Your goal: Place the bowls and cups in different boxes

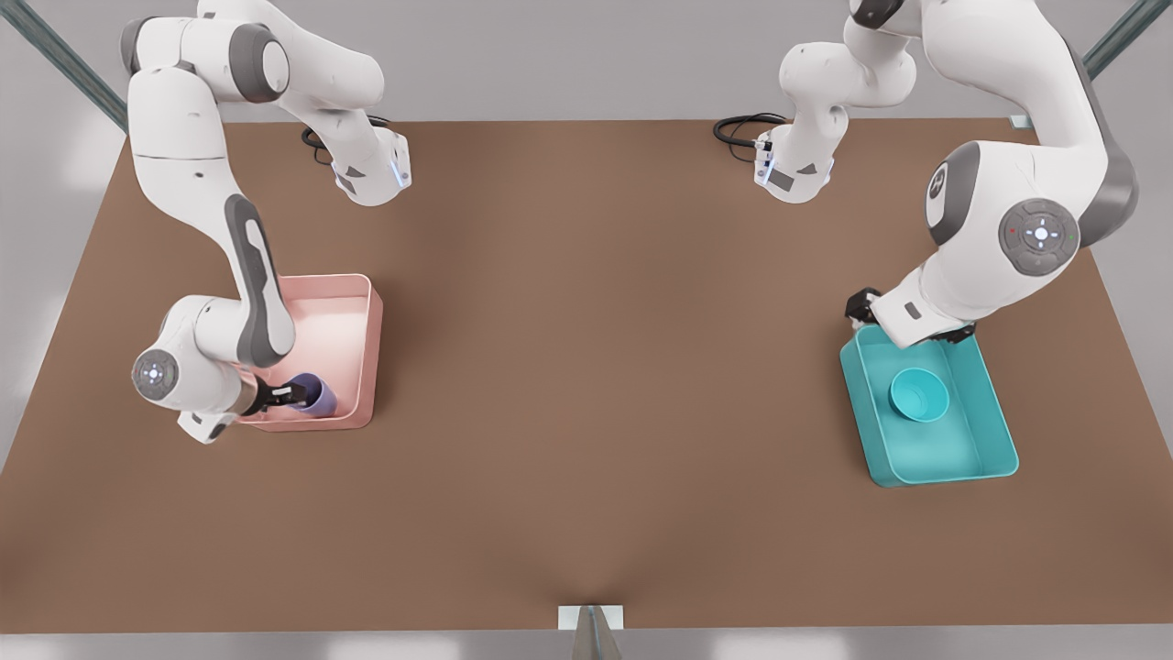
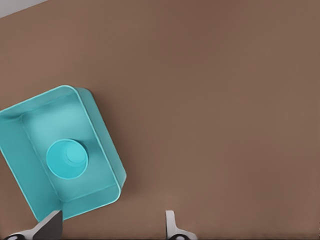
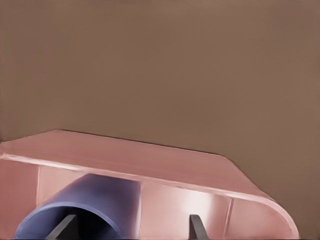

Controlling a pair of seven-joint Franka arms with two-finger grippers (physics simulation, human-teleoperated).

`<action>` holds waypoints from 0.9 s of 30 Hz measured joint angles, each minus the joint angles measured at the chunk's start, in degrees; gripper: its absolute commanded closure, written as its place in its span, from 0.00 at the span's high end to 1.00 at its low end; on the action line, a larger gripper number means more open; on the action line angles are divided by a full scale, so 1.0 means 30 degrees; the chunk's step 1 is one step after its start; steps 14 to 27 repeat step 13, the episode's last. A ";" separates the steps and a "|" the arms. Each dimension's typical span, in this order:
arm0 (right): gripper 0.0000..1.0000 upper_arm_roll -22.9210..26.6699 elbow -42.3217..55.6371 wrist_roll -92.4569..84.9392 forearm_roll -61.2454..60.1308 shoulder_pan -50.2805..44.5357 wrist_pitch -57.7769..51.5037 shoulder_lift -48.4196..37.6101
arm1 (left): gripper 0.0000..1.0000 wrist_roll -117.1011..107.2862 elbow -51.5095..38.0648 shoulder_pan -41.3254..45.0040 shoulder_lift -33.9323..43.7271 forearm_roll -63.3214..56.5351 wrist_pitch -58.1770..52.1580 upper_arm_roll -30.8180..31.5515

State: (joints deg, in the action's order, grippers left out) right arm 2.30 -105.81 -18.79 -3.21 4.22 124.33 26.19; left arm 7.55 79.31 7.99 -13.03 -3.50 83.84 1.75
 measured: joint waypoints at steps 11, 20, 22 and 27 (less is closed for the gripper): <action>1.00 -0.0072 0.4608 0.0726 0.0477 -0.0560 -0.8501 -0.6404 | 1.00 -0.0407 0.0004 -0.0078 -0.0130 0.0006 -0.0773 -0.0010; 1.00 -0.0074 0.4850 0.1008 0.0722 -0.0643 -0.9672 -0.6726 | 1.00 -0.0460 0.0004 -0.0083 -0.0131 0.0006 -0.0808 -0.0002; 1.00 -0.0074 0.4850 0.1008 0.0722 -0.0643 -0.9672 -0.6726 | 1.00 -0.0460 0.0004 -0.0083 -0.0131 0.0006 -0.0808 -0.0002; 1.00 -0.0074 0.4850 0.1008 0.0722 -0.0643 -0.9672 -0.6726 | 1.00 -0.0460 0.0004 -0.0083 -0.0131 0.0006 -0.0808 -0.0002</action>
